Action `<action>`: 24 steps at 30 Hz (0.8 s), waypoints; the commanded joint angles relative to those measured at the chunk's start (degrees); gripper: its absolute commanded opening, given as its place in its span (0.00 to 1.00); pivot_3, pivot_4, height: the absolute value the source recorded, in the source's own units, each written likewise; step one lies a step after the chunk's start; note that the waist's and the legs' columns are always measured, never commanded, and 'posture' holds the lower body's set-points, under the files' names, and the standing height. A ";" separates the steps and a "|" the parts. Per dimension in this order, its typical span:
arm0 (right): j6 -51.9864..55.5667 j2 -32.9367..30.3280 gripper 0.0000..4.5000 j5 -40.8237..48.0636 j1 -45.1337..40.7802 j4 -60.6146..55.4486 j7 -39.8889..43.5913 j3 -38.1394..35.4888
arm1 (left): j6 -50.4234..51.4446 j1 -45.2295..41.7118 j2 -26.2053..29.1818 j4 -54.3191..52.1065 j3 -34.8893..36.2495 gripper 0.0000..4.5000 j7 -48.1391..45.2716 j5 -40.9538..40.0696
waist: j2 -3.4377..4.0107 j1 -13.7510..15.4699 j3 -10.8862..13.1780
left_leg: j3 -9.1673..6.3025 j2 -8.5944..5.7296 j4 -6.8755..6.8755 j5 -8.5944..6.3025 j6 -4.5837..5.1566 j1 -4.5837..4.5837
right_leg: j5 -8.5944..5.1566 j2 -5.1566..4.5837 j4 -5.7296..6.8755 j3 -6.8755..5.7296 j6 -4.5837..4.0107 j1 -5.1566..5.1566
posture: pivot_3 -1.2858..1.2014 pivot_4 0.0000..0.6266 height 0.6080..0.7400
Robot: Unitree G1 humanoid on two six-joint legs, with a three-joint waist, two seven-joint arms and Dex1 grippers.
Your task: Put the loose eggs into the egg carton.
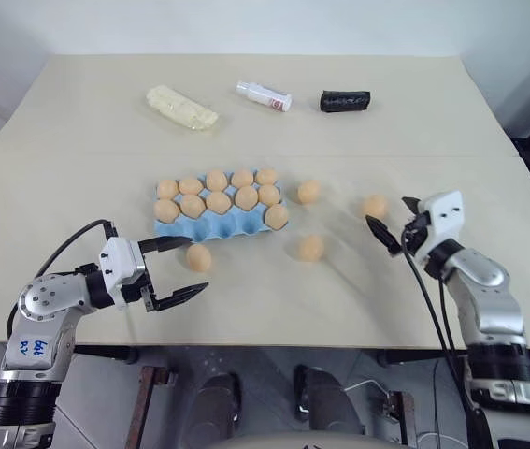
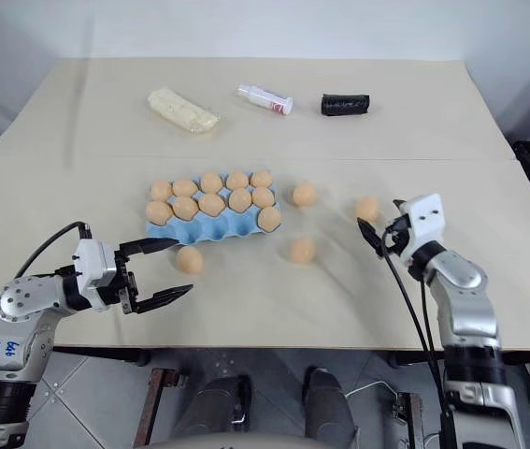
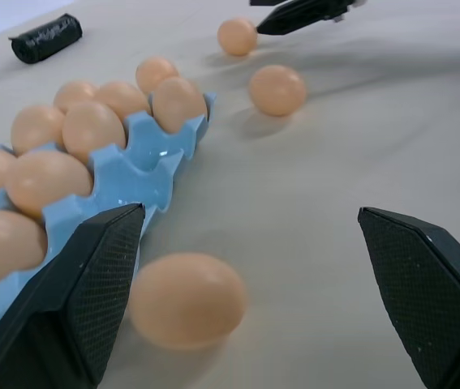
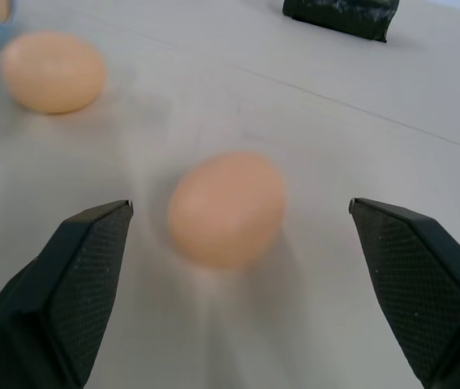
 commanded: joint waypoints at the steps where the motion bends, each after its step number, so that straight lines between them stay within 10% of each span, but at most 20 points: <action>1: -1.90 0.78 0.96 -3.53 -5.86 8.66 -2.62 1.77 | -0.27 2.32 0.02 -4.00 2.01 1.00 1.65 -0.28 | 0.00 -0.09 0.00 | 0.01 -0.01 0.00 -0.01 0.01 -0.01 | 0.00 -0.01 -0.01 0.00 0.01 0.00 | 0.52 0.24 1.00; 9: -6.23 2.50 0.43 -2.51 -9.16 12.63 1.80 3.04 | 0.57 5.58 0.04 -6.45 4.77 1.00 4.64 -0.71 | 0.00 -0.19 0.00 | 0.04 0.01 -0.13 -0.02 0.01 -0.03 | 0.01 -0.01 -0.05 0.01 0.02 -0.05 | 0.52 0.24 1.00; 24: 7.66 16.39 0.41 -2.67 -17.35 -7.00 9.07 21.41 | 1.15 12.51 -1.35 -3.59 17.28 1.00 11.61 -2.46 | -0.01 -1.45 -0.01 | 0.04 0.11 -0.18 -0.04 -0.08 0.00 | 0.00 -0.05 0.07 0.09 -0.02 -0.20 | 0.52 0.24 1.00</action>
